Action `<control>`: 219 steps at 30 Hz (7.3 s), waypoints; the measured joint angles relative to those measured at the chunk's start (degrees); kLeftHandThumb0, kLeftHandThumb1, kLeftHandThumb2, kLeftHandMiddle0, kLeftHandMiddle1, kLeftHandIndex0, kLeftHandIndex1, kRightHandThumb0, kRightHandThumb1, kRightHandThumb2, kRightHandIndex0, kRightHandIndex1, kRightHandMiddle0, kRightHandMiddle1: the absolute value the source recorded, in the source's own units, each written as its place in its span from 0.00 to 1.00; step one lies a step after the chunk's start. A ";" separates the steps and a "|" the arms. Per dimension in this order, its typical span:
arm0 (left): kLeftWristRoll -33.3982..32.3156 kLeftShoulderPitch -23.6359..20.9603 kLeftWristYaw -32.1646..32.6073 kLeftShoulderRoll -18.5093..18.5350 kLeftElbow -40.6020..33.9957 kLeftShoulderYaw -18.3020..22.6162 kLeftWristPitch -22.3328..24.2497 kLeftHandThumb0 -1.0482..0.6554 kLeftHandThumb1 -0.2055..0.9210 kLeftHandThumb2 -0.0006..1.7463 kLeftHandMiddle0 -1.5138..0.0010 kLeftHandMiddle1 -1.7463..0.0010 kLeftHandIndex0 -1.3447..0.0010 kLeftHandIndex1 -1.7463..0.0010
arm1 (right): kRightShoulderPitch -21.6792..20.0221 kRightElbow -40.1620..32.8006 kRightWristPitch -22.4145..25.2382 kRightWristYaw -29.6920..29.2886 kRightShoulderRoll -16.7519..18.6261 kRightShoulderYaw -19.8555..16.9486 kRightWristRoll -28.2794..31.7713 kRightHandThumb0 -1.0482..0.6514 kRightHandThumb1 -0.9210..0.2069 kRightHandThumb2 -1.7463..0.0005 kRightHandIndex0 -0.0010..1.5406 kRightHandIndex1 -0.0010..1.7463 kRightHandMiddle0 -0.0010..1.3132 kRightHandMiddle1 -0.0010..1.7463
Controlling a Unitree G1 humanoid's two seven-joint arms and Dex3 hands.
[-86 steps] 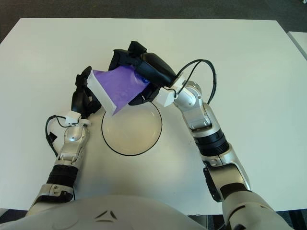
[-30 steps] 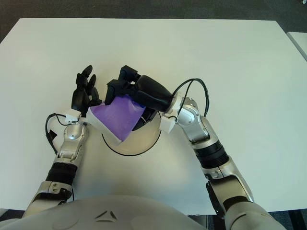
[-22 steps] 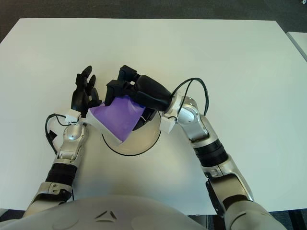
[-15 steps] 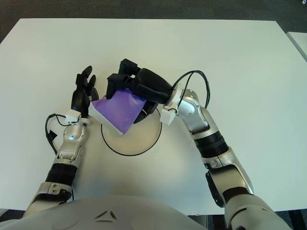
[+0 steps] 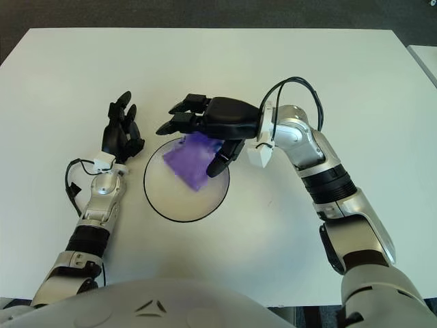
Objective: Put the tissue paper into the plate.
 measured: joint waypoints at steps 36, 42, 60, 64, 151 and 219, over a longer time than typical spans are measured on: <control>-0.23 -1.85 0.00 0.56 2.25 0.21 -1.67 0.11 1.00 0.49 0.80 1.00 1.00 0.64 | -7.54 10.11 -3.97 6.92 0.09 0.46 3.48 0.00 0.00 0.69 0.00 0.00 0.00 0.00; -0.09 -1.03 0.00 0.59 0.67 0.09 -0.82 0.12 1.00 0.48 0.80 0.99 1.00 0.62 | -7.63 11.66 -4.10 6.33 1.28 0.25 3.68 0.00 0.00 0.66 0.01 0.00 0.00 0.00; 0.78 5.79 0.05 -1.04 -8.58 -0.73 7.62 0.15 1.00 0.44 0.77 0.98 1.00 0.64 | -6.53 7.38 21.33 0.21 5.01 -9.94 14.47 0.01 0.00 0.72 0.05 0.00 0.02 0.12; 0.78 5.97 0.05 -1.10 -8.70 -0.68 7.95 0.15 1.00 0.44 0.78 0.99 1.00 0.64 | -3.35 2.98 27.38 -6.88 7.80 -13.48 14.69 0.04 0.00 0.76 0.09 0.01 0.00 0.27; 0.49 9.77 -0.58 -1.73 -13.45 -0.71 11.56 0.17 1.00 0.44 0.77 0.99 1.00 0.63 | 21.57 19.88 17.25 -32.40 31.52 -28.95 20.89 0.24 0.00 0.50 0.22 0.02 0.00 0.42; 0.28 9.93 -0.88 -2.08 -13.48 -0.80 12.05 0.17 1.00 0.44 0.78 1.00 1.00 0.65 | 34.50 9.49 19.26 -39.13 32.81 -22.90 12.30 0.31 0.00 0.56 0.30 0.06 0.00 0.53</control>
